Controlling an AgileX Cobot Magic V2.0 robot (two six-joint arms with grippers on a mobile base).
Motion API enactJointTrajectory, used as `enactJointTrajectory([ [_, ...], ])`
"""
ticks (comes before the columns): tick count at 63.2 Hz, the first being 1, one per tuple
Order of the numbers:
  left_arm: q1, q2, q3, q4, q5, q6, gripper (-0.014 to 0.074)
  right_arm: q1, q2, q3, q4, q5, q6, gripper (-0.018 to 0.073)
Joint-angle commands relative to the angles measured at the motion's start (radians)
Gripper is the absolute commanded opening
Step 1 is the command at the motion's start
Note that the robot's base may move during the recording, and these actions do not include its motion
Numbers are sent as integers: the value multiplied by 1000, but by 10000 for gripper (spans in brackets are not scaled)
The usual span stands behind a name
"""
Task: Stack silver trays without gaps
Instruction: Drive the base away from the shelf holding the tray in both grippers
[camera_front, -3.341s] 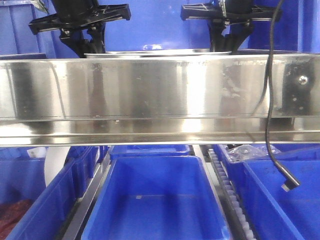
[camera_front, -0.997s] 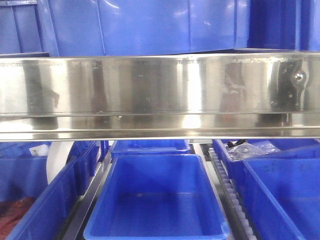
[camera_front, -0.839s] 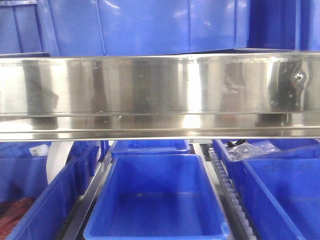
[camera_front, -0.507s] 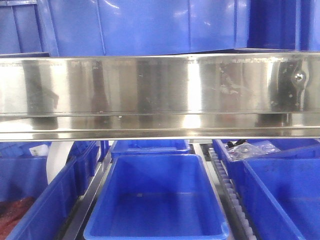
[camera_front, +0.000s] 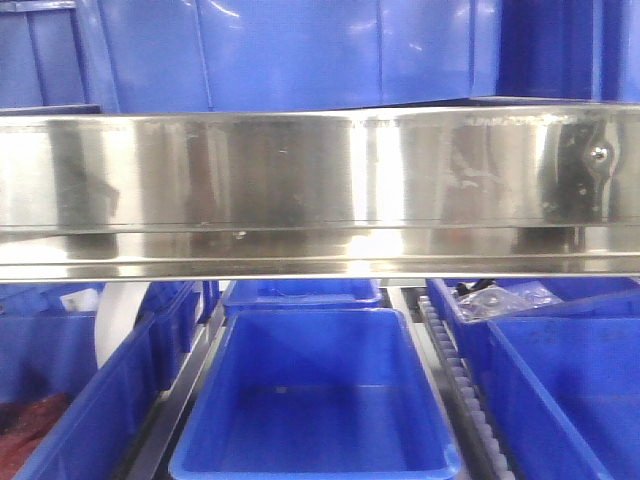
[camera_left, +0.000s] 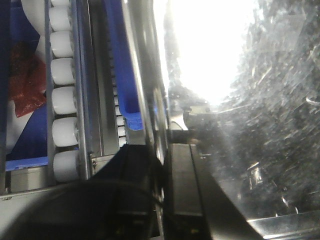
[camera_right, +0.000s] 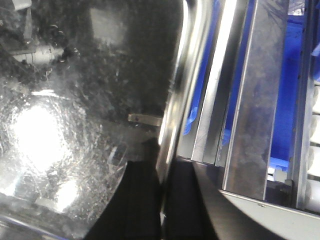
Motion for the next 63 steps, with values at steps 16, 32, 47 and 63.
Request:
enactJointTrajectory([
  [16, -17, -29, -33, -7, 13, 15, -48, 10, -32, -33, 27, 15, -16, 56],
  [32, -17, -29, -33, -7, 13, 15, -48, 10, -32, -33, 28, 15, -16, 56],
  [47, -17, -29, -33, -7, 13, 15, -48, 10, -32, -33, 28, 15, -16, 56],
  [63, -17, -29, -33, -7, 13, 15, -48, 10, -32, -33, 28, 15, -16, 56],
])
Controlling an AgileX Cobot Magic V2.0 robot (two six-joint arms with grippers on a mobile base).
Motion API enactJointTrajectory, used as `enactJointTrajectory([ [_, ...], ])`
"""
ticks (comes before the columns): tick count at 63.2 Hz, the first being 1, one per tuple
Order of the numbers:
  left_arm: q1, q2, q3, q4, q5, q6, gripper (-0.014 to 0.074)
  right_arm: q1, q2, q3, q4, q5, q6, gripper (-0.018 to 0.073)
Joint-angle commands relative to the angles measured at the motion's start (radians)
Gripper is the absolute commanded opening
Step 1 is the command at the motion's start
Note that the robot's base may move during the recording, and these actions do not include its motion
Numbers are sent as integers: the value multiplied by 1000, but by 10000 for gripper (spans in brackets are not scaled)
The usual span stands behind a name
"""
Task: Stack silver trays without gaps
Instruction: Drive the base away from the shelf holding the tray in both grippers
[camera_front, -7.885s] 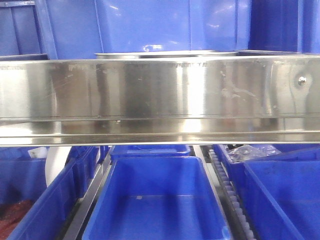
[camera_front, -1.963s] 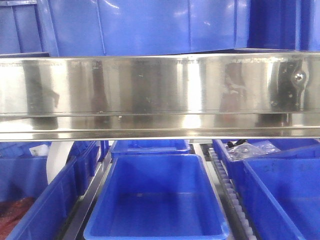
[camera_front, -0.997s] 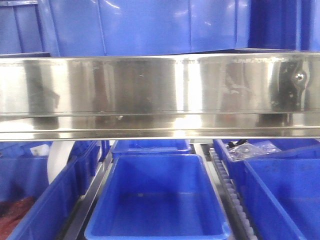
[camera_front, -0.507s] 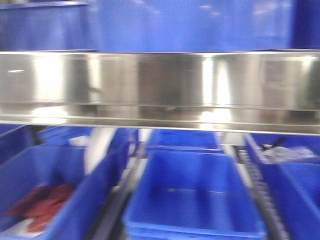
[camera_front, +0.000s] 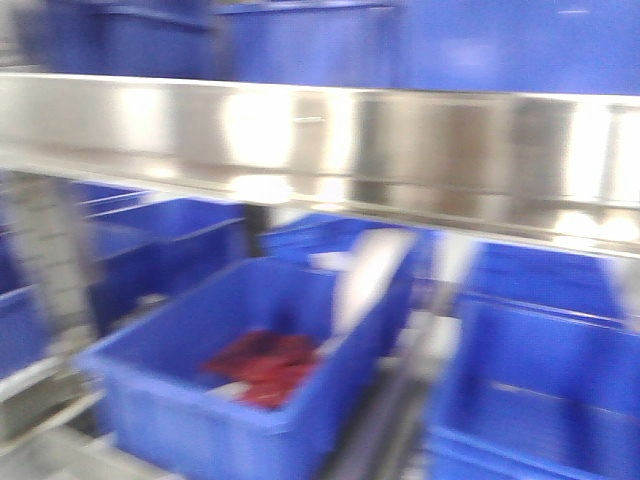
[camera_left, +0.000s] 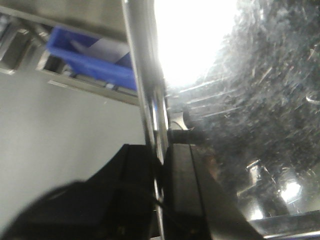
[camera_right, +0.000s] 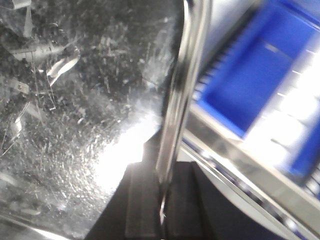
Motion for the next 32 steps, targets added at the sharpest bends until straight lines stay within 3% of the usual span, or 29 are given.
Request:
enactJointTrajectory([
  [1, -16, -29, -33, -7, 13, 15, -48, 10, -32, -33, 28, 15, -16, 56],
  [32, -16, -29, -33, -7, 13, 15, -48, 10, -32, -33, 28, 15, -16, 56],
])
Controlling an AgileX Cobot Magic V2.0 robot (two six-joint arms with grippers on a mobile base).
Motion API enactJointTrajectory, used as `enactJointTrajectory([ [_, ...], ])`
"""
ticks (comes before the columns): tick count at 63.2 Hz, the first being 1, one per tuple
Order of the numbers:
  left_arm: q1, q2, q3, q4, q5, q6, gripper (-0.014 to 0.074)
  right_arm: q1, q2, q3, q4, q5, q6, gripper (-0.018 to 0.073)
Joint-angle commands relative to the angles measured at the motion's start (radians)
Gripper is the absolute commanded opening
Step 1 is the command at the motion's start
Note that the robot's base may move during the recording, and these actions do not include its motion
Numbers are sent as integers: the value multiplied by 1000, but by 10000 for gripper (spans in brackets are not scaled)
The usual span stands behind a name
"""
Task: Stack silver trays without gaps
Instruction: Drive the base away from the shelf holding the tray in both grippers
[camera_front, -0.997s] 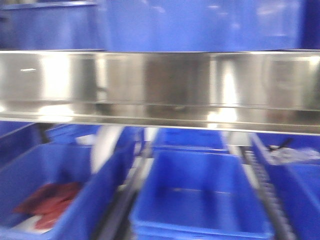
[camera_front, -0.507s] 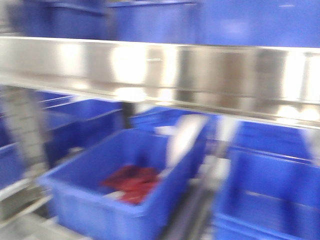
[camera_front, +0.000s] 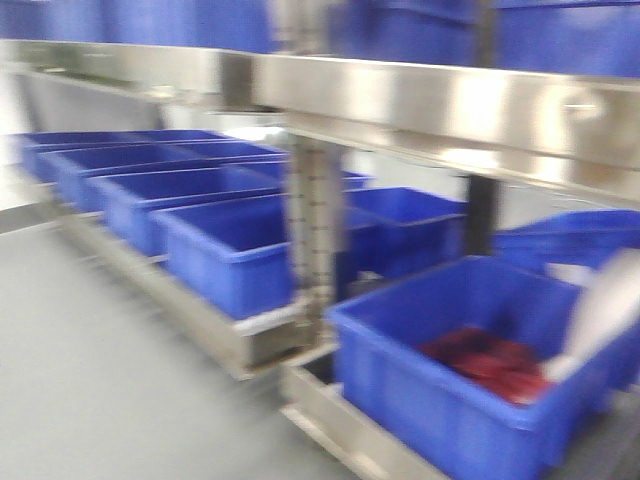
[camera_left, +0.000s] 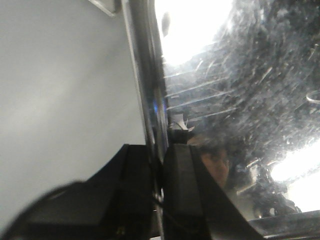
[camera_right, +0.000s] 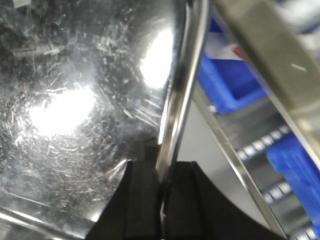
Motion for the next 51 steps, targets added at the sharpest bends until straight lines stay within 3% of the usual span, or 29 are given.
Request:
enactJointTrajectory([
  [1, -16, -29, -33, -7, 13, 15, -48, 10, -32, -33, 27, 15, -16, 56],
  [51, -16, -29, -33, -7, 13, 15, -48, 10, -32, -33, 27, 15, -16, 56],
])
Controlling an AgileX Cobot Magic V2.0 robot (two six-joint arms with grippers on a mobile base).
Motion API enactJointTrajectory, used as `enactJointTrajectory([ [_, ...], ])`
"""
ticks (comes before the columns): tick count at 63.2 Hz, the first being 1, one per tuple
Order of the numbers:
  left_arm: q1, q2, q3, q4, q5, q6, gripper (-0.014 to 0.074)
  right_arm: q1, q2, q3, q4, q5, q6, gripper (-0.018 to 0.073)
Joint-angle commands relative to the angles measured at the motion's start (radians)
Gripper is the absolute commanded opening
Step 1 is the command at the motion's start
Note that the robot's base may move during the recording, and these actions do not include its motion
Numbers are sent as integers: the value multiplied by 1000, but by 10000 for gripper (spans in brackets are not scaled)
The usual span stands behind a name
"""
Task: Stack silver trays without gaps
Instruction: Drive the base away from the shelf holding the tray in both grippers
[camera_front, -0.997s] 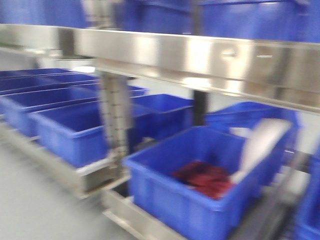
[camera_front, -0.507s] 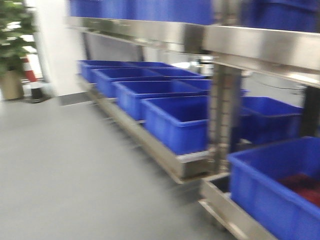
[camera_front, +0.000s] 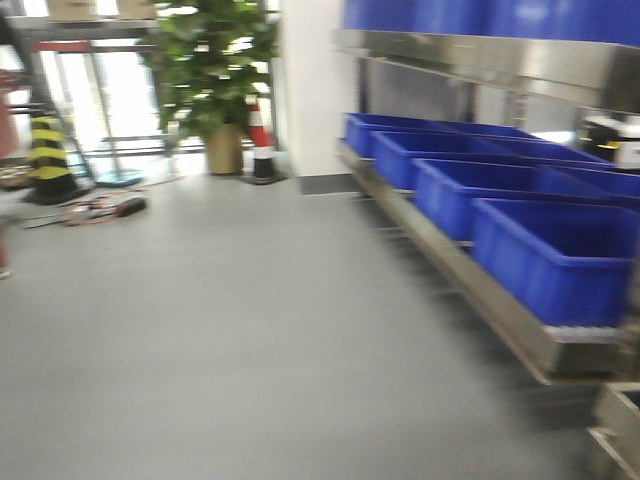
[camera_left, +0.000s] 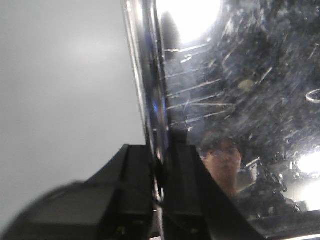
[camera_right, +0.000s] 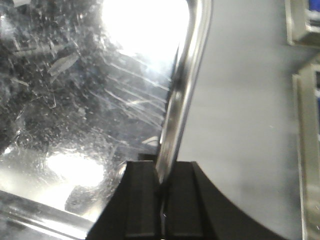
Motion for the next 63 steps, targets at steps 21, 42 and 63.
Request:
enactJointTrajectory([
  [21, -16, -29, -33, -13, 13, 15, -48, 10, -32, -33, 27, 15, -16, 56],
  [42, -16, -29, -33, -26, 13, 15, -48, 10, -32, -33, 27, 15, -16, 56],
  [63, -16, -29, -33, -64, 13, 15, -48, 10, -32, -33, 27, 15, -16, 56],
])
